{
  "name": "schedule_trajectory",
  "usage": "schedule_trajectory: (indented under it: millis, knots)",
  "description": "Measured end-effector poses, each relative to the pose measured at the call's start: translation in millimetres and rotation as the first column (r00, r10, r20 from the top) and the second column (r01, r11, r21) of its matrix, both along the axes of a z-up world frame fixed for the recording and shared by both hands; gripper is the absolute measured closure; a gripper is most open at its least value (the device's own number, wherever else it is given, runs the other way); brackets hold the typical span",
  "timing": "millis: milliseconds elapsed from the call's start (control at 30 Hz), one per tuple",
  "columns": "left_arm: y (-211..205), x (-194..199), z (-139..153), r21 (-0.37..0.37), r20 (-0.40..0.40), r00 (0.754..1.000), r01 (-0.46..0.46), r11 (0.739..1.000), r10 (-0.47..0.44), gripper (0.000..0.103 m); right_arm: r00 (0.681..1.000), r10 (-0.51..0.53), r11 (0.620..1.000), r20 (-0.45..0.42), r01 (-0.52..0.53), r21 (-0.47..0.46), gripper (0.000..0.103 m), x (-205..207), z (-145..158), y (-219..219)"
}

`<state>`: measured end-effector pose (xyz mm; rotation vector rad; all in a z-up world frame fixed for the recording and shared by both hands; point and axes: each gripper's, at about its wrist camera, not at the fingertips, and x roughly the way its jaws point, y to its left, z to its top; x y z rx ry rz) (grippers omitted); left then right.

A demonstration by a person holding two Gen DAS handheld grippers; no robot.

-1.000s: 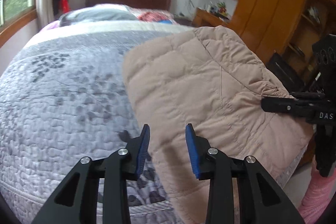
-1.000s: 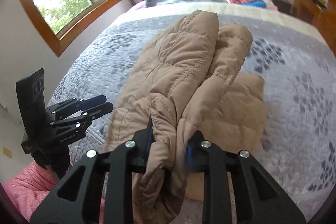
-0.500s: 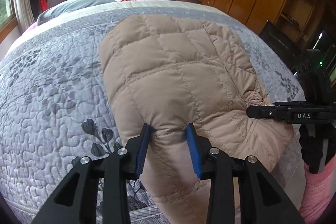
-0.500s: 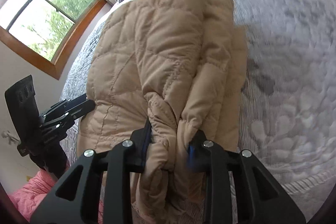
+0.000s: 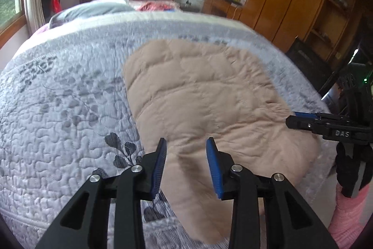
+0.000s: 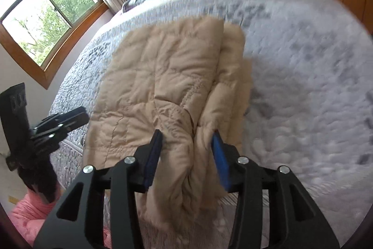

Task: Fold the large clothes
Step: 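Open the right tool and press the folded coat flat with both tools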

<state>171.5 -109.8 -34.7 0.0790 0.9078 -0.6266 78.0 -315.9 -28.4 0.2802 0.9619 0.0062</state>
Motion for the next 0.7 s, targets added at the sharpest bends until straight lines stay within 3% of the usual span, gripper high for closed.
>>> schedule_trajectory:
  millis: [67, 167, 267, 533, 700]
  knots:
    - [4, -12, 8, -0.022, 0.015, 1.0, 0.009, 1.0, -0.009, 0.068, 0.999, -0.004, 0.997, 0.039, 0.007, -0.08, 0.059, -11, 13, 8]
    - [0, -28, 10, -0.037, 0.013, 0.999, 0.043, 0.998, -0.043, 0.068, 0.995, 0.079, 0.993, 0.058, -0.074, -0.087, 0.061, -20, 17, 30]
    - [-9, -38, -1, -0.036, -0.022, 0.996, 0.086, 0.996, -0.087, 0.07, 0.991, 0.134, 0.986, 0.019, -0.131, -0.1, 0.069, -21, 5, 44]
    - [-19, -36, -33, 0.012, -0.062, 0.994, 0.086, 0.996, -0.085, 0.076, 0.994, 0.085, 0.993, -0.075, -0.09, -0.073, 0.084, -16, -45, 24]
    - [-21, -32, -46, 0.018, -0.077, 0.993, 0.093, 0.996, -0.091, 0.076, 0.994, 0.078, 0.996, -0.078, -0.082, -0.047, 0.084, -19, -65, 24]
